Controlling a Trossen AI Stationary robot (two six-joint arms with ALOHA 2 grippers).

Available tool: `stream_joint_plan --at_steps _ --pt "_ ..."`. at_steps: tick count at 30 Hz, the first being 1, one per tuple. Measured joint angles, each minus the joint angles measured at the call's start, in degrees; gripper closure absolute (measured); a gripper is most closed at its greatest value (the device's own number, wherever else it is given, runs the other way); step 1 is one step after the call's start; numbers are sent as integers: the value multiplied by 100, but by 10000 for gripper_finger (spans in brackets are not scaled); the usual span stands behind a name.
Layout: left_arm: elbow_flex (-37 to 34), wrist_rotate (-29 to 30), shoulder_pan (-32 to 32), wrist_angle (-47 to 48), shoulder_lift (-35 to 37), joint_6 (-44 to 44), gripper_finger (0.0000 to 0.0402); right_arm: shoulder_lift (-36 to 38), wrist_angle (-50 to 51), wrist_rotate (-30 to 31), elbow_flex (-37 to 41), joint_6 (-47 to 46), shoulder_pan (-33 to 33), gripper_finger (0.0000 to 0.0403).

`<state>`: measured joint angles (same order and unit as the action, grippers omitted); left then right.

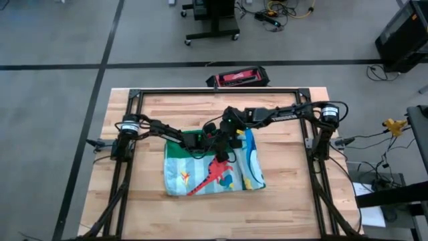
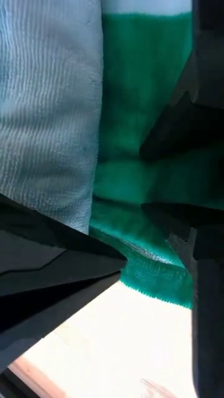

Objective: Roll towel
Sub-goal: Roll the multi-color dinosaur print towel

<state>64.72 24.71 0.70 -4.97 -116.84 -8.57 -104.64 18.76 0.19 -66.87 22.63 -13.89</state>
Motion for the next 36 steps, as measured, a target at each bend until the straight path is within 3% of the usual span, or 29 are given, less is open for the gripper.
stream_joint_plan --at_steps 5,11,15,24,30,36 --pt "-334 28 -41 -56 279 -25 283 561 -148 28 445 10 -11 403" --pt "-878 -127 -30 -1018 429 -162 283 1026 -1026 -134 1064 -70 25 403" --pt "-940 -162 -28 -1209 437 -178 283 718 -1146 -309 883 -100 70 403" --pt "-1235 6 -92 -1701 437 -532 283 -367 -346 -297 -120 24 48 403" --pt "-1843 66 -140 -2398 456 -950 283 -454 194 242 -174 50 24 403" --pt "-2240 174 -143 -2672 481 -1277 283 -424 424 383 -139 -41 22 403"
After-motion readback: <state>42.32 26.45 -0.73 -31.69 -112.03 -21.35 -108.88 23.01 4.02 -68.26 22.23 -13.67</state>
